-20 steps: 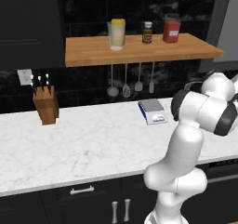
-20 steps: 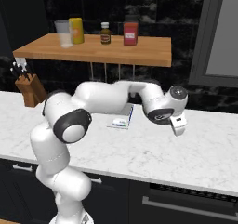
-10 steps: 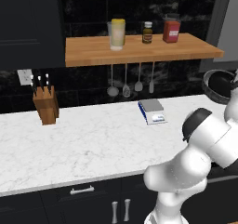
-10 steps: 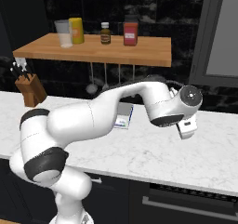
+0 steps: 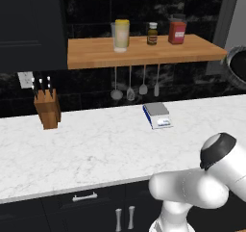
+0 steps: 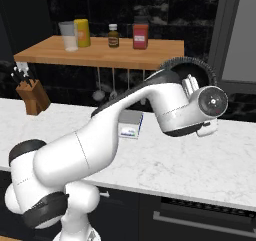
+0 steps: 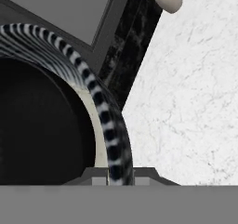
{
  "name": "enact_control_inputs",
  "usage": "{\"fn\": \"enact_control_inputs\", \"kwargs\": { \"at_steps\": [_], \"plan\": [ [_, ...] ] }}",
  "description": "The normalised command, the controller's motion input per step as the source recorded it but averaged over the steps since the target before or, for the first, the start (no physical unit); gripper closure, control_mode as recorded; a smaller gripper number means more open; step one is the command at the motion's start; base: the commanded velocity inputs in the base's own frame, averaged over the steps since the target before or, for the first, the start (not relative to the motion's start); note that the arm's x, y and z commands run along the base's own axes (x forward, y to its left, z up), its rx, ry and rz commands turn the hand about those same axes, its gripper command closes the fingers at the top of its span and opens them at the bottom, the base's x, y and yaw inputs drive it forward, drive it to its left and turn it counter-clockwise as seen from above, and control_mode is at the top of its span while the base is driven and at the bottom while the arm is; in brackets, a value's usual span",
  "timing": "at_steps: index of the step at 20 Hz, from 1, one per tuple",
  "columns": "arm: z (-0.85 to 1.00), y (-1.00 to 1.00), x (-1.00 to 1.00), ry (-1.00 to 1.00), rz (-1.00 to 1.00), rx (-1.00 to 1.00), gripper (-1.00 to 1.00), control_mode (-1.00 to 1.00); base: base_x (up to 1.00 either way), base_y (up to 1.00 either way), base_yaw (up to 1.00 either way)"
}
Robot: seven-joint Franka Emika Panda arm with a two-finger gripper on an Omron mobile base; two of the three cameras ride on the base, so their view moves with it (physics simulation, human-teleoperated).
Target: Pick up the bowls on the counter and stack them on top of one another in the open cabinet. Place the smaller bowl on top of the larger bowl.
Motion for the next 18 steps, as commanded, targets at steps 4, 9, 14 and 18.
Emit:
{"fn": "enact_control_inputs", "kwargs": {
  "at_steps": [4,9,14,18],
  "plan": [
    [1.00,0.14,0.58,0.00,-0.02,0.00,1.00,-1.00,0.00,0.00,0.00],
    [1.00,0.18,0.63,0.02,-0.02,0.00,1.00,-1.00,0.00,0.00,0.00],
    [0.92,0.16,0.27,0.05,-0.01,0.00,1.00,-1.00,0.00,0.00,0.00],
    [0.91,0.00,-0.54,-0.06,0.00,0.00,1.00,-1.00,0.00,0.00,0.00]
  ]
}}
